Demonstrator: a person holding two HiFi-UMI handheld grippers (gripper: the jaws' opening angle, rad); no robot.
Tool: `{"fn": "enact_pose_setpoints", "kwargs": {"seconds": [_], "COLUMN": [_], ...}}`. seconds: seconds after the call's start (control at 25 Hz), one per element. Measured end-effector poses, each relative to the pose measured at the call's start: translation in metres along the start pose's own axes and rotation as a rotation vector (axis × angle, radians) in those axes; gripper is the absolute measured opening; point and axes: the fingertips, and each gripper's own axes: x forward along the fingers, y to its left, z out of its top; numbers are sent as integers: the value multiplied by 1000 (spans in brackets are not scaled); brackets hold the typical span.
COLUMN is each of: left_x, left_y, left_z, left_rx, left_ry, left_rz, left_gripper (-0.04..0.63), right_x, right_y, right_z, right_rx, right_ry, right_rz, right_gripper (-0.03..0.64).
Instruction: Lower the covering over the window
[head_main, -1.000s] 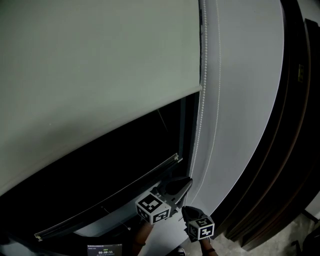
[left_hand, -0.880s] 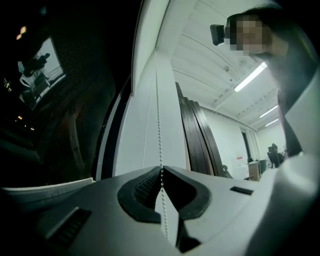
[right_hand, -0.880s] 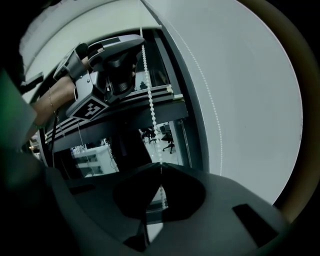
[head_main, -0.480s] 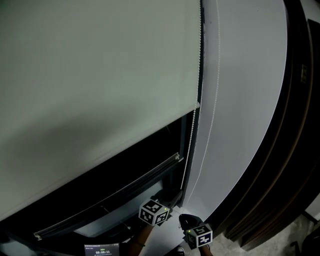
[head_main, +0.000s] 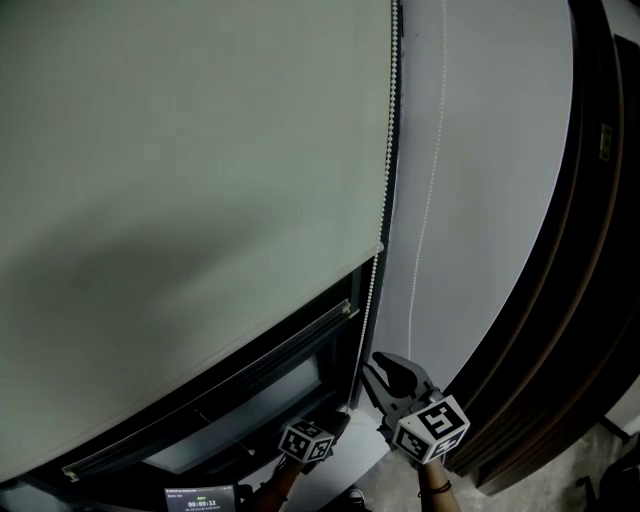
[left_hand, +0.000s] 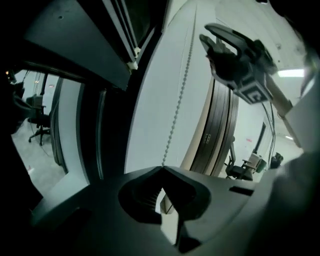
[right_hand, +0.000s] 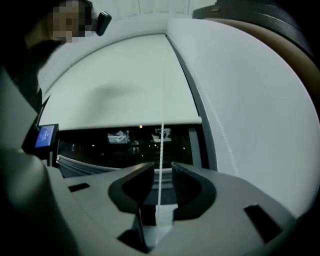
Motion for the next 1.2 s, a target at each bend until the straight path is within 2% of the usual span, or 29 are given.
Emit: {"fn": "enact_pose_setpoints", "kwargs": {"seconds": [0.08, 0.32, 0.36, 0.44, 0.56, 0.72, 0.88, 1.04, 1.2], "left_x": [3, 5, 5, 4, 0, -11, -31, -56, -84], "left_y": [-2, 1, 2, 4, 4, -1, -8, -21, -40], "left_z": [1, 1, 1, 0, -2, 2, 37, 96, 160], "left_rx": [24, 10, 8, -2, 12, 79, 68, 155, 233], "left_ry": [13, 13, 11, 12, 14, -21, -174, -332, -495], "left_rz": [-1, -4, -4, -3, -16, -33, -49, -48, -33], "left_gripper": [5, 5, 5, 5, 5, 5, 5, 5, 6], "right_x": [11, 37, 40, 42, 39, 32, 33, 30, 26], "right_y": [-2, -7, -9, -13, -17, -28, -36, -47, -47], "right_z": [31, 83, 86, 87, 85, 83, 44, -24, -103], "right_rx": [-42, -118, -128, -114, -28, -28, -21, 45, 74], "right_ry": [-49, -128, -133, -145, -185, -219, -135, -29, 144], "right_rz": [14, 26, 13, -8, -10, -52, -80, -114, -131], "right_gripper": [94, 92, 91, 25, 17, 12, 12, 12, 12]}}
